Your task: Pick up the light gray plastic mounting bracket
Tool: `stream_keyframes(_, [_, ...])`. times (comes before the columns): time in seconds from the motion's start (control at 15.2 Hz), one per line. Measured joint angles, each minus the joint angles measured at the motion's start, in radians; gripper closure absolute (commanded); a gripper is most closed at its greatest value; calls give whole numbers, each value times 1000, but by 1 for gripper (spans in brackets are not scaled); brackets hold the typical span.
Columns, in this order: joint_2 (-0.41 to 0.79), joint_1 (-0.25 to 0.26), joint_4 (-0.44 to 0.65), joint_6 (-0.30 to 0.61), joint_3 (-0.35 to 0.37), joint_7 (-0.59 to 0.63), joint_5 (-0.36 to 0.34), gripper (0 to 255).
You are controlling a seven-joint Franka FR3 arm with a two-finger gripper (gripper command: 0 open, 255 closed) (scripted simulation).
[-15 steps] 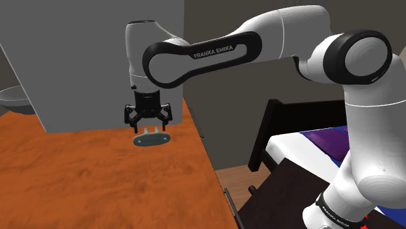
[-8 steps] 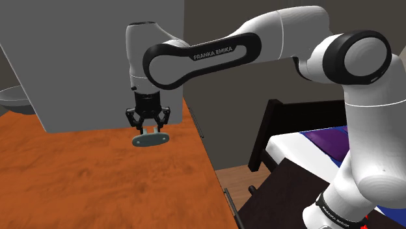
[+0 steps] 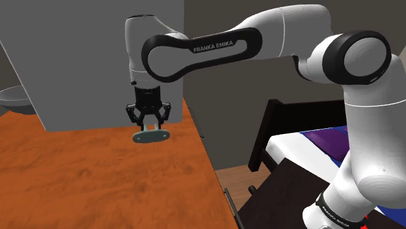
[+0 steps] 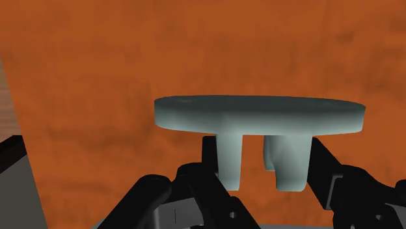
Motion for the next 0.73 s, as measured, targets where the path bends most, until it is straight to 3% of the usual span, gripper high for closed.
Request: stream_keyframes(0.73, [-5, 18, 136, -137, 6, -10, 7, 255])
